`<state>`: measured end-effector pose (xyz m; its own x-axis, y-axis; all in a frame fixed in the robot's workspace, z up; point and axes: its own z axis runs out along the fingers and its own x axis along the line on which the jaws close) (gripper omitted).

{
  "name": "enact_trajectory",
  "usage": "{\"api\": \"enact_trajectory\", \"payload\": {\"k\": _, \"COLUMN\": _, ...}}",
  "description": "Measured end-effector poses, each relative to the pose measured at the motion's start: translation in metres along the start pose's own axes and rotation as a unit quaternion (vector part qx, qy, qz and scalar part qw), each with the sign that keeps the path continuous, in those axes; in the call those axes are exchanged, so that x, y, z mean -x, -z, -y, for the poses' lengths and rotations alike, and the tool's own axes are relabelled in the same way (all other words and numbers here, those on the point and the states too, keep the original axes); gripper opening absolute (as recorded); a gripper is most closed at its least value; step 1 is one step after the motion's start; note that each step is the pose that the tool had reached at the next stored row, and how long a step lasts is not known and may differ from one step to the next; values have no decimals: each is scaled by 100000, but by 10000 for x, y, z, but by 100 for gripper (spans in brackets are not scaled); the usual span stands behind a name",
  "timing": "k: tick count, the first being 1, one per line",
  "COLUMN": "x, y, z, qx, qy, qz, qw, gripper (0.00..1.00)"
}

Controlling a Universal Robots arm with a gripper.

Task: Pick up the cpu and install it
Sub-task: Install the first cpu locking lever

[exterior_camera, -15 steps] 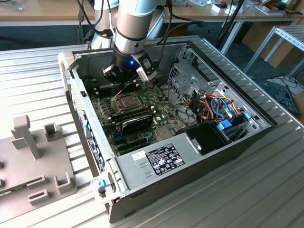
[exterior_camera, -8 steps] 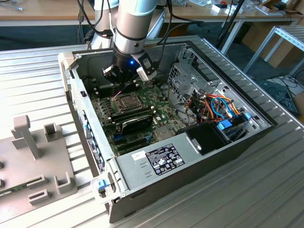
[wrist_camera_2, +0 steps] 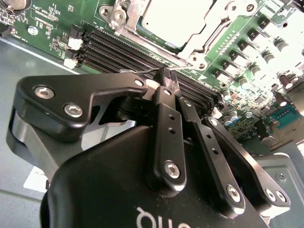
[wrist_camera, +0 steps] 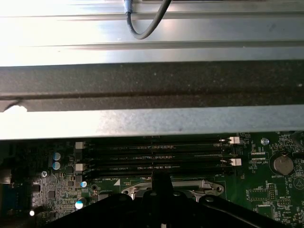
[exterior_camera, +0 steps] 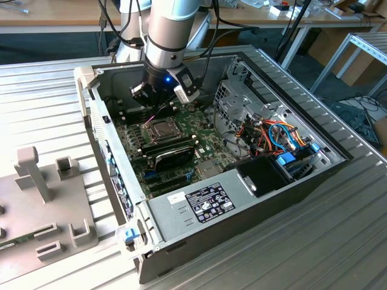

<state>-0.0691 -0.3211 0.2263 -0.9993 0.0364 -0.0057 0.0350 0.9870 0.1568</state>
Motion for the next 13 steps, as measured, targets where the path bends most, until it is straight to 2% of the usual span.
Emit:
{"api": "enact_trajectory", "payload": {"k": 2, "x": 1, "y": 0, "z": 0, "qx": 262, "qy": -3, "qz": -8, "qw": 100000, "gripper": 11}}
{"api": "enact_trajectory", "payload": {"k": 13, "x": 27, "y": -25, "z": 3, "qx": 308, "qy": 0, "qz": -14, "qw": 100000, "gripper": 11}}
